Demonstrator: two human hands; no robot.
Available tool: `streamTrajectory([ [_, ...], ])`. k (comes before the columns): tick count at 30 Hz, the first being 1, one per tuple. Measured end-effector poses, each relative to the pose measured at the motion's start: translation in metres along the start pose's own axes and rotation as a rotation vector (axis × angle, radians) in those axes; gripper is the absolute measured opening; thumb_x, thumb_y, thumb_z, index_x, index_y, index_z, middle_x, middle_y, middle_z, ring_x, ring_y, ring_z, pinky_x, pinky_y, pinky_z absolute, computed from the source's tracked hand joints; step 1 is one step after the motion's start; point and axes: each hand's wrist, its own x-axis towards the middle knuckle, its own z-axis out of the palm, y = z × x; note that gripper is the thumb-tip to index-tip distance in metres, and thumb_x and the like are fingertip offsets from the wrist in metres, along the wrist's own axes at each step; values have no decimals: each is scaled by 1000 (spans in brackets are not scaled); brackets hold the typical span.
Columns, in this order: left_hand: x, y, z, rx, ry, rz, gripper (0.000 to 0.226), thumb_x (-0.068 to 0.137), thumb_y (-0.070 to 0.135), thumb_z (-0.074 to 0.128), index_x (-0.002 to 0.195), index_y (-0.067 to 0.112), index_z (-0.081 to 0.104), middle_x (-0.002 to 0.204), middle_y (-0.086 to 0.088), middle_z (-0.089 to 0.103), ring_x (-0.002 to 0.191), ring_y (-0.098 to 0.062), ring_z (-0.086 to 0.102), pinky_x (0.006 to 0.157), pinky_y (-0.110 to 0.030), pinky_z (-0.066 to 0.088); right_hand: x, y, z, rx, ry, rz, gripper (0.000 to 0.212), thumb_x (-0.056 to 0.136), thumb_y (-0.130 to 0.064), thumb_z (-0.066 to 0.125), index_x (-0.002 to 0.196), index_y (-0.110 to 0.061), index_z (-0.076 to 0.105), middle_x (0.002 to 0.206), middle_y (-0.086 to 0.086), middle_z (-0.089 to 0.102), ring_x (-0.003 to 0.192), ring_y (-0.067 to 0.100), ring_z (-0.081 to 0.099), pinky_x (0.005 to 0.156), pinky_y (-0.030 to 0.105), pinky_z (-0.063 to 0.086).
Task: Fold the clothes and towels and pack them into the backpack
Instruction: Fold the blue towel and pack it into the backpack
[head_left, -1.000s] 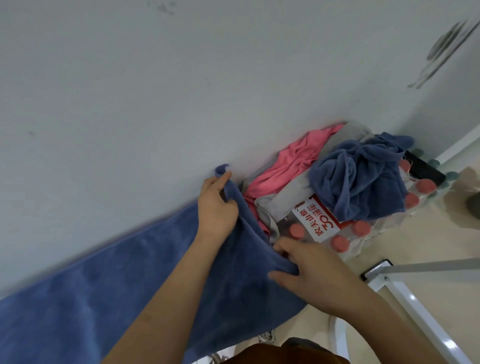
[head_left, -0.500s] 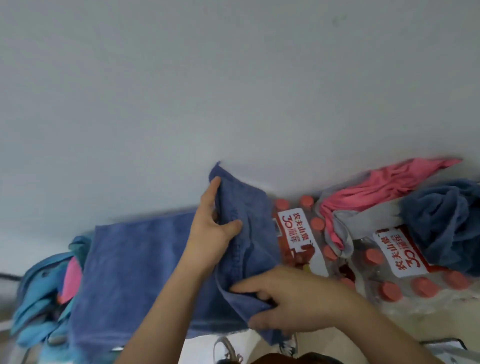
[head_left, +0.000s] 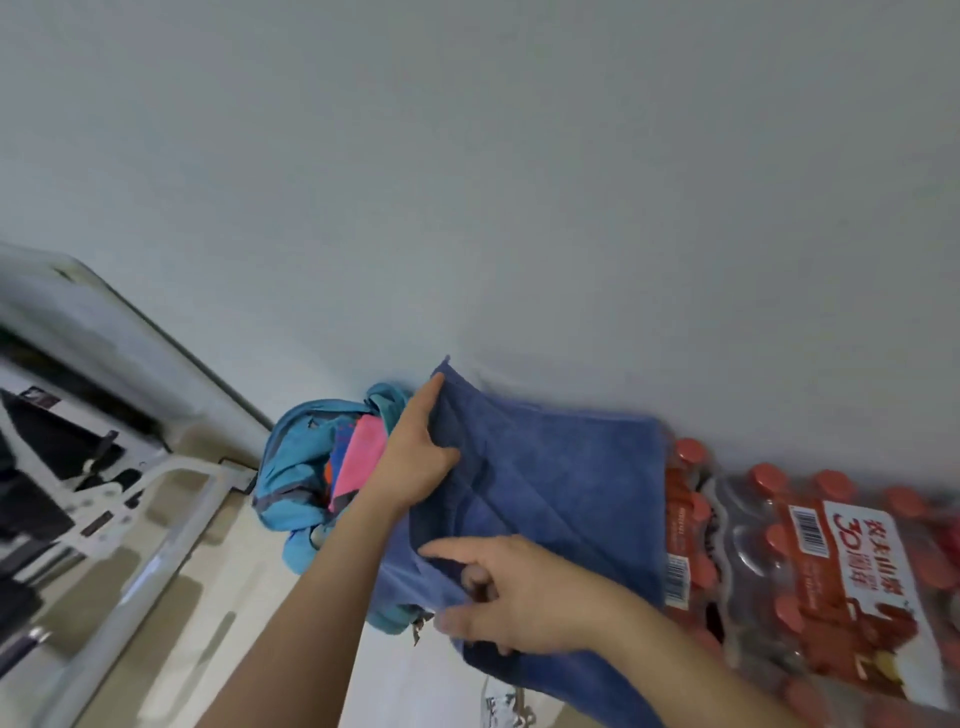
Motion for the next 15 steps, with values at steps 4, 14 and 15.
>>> streamTrajectory([
  [4,13,-35,-4,78,-78,-11,83,76,-10,55,149,11,21,154,-4,24,142,-13,21,110,-15,16,35,6,-12,-46,199,43,43,89,-37,63,131,-33,53,84,-16,63,70,-7,53,81,19,45],
  [14,18,-61,-2,28,-95,134,84,73,-10,50,149,13,24,156,1,22,136,3,14,103,3,5,159,17,-93,-9,487,108,55,93,3,45,142,-20,38,139,-2,47,79,12,59,80,29,52],
  [15,18,-63,-3,5,-90,134,85,72,-10,50,149,14,24,156,1,23,138,3,14,105,1,6,167,17,-94,46,454,121,55,92,7,45,140,-18,41,133,-1,51,70,8,56,68,23,50],
])
